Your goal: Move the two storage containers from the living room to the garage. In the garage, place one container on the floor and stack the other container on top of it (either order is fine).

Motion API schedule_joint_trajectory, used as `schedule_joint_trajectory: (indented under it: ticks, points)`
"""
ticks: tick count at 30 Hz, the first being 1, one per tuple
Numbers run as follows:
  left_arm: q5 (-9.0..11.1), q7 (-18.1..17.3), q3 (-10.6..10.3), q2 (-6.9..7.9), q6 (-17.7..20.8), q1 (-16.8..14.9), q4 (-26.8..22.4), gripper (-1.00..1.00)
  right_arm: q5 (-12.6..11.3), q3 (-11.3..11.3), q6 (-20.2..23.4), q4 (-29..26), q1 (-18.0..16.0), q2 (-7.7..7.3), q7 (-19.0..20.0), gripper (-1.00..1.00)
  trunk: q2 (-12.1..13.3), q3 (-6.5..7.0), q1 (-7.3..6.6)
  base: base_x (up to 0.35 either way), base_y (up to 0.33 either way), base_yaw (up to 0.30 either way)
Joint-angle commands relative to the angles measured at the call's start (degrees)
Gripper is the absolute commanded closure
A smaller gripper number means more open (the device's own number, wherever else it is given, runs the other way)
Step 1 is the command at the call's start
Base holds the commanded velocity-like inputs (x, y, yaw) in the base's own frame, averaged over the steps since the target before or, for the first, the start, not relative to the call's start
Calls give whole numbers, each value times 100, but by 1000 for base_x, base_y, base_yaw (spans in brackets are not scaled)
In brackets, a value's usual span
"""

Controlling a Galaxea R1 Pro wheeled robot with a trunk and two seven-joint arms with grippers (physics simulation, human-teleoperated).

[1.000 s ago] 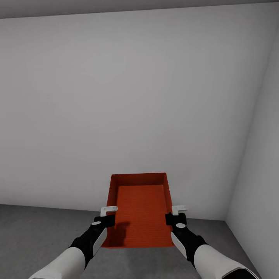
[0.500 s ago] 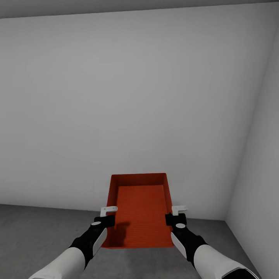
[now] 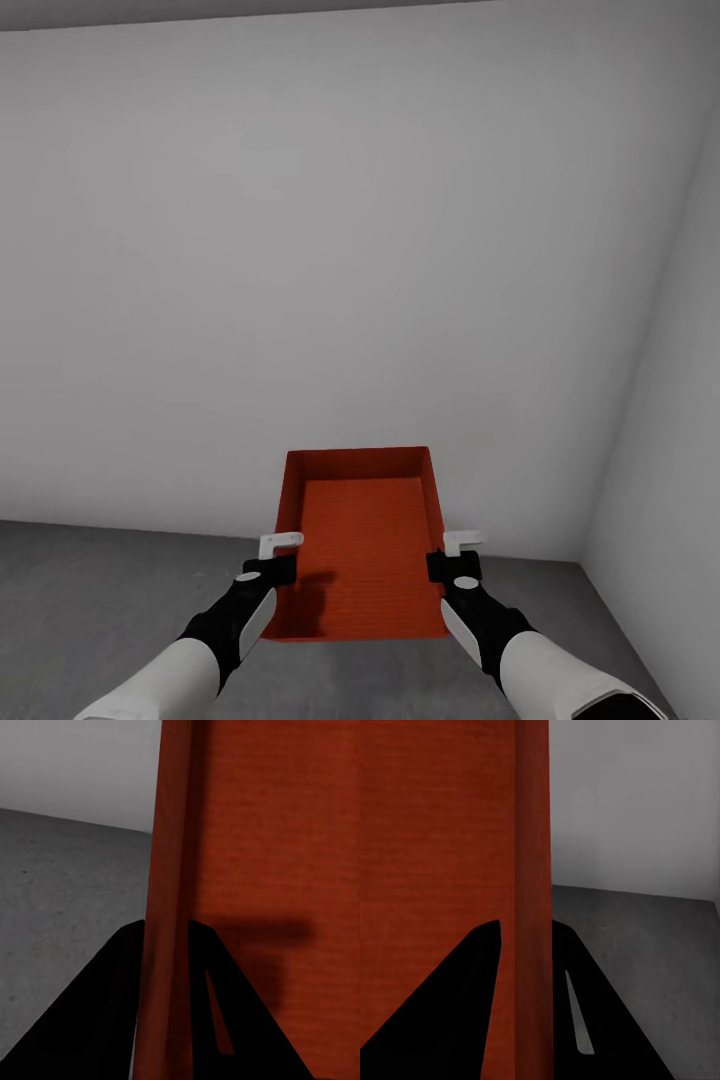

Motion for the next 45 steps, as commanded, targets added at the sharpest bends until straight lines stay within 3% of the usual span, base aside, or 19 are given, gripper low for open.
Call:
schedule_joint_trajectory:
  ticks: [1, 45]
  points:
    - [-15, 73, 44, 15, 39, -2, -12, 100, -17, -89, -28, -14, -10, -3, 3, 100, -8, -19, 1, 0, 0, 0]
    - [-6, 73, 38, 25, 32, -2, 118, 100, -23, -94, -38, -23, -10, -2, 2, 100, -8, -427, 1, 0, 0, 0]
